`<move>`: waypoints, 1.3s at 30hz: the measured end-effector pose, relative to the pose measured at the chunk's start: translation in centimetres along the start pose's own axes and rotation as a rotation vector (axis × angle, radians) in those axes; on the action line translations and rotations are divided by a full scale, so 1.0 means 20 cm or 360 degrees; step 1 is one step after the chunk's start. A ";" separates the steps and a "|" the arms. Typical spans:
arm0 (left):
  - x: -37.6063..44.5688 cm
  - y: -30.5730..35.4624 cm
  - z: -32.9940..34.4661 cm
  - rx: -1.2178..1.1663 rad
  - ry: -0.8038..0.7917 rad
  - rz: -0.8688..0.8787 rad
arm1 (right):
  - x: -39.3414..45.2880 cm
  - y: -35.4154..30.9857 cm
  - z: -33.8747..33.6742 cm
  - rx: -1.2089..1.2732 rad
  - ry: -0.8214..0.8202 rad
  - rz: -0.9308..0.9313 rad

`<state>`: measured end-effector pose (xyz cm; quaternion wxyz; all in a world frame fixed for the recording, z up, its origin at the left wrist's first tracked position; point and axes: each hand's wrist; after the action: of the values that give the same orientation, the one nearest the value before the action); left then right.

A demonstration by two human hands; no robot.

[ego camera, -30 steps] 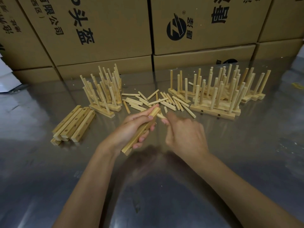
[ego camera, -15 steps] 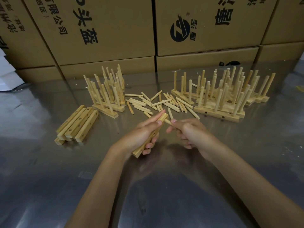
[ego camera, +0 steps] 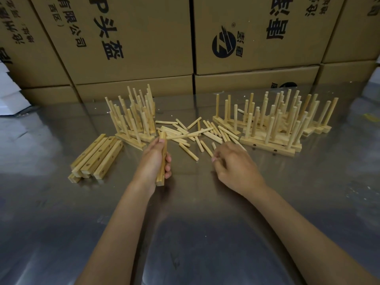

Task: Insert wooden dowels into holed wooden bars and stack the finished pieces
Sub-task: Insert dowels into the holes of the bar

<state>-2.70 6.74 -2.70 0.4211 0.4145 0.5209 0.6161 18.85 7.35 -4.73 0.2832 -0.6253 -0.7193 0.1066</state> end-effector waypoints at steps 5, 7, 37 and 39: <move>0.00 -0.01 0.01 -0.0010 0.0010 0.0000 | 0.01 0.03 -0.03 -0.0112 -0.0022 0.0247; 0.00 -0.01 0.01 -0.0010 -0.0007 -0.0014 | 0.01 0.03 -0.03 -0.0094 -0.0041 0.0312; -0.13 0.04 0.13 -0.0033 -0.0503 -0.0101 | -0.16 -0.20 -0.11 0.0064 0.0182 -0.0419; -0.15 0.05 0.14 -0.0003 -0.0530 -0.0089 | -0.17 -0.21 -0.12 0.0081 0.0210 -0.0449</move>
<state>0.68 4.63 -1.57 0.5190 0.4958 0.4546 0.5273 16.71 2.74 -1.59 0.3579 -0.5162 -0.7769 0.0426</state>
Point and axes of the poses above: each hand's wrist, its own x-axis towards the middle knuckle, its own z-axis out of the palm, y = z × x, and after that the axes turned 14 degrees about z, right-handed
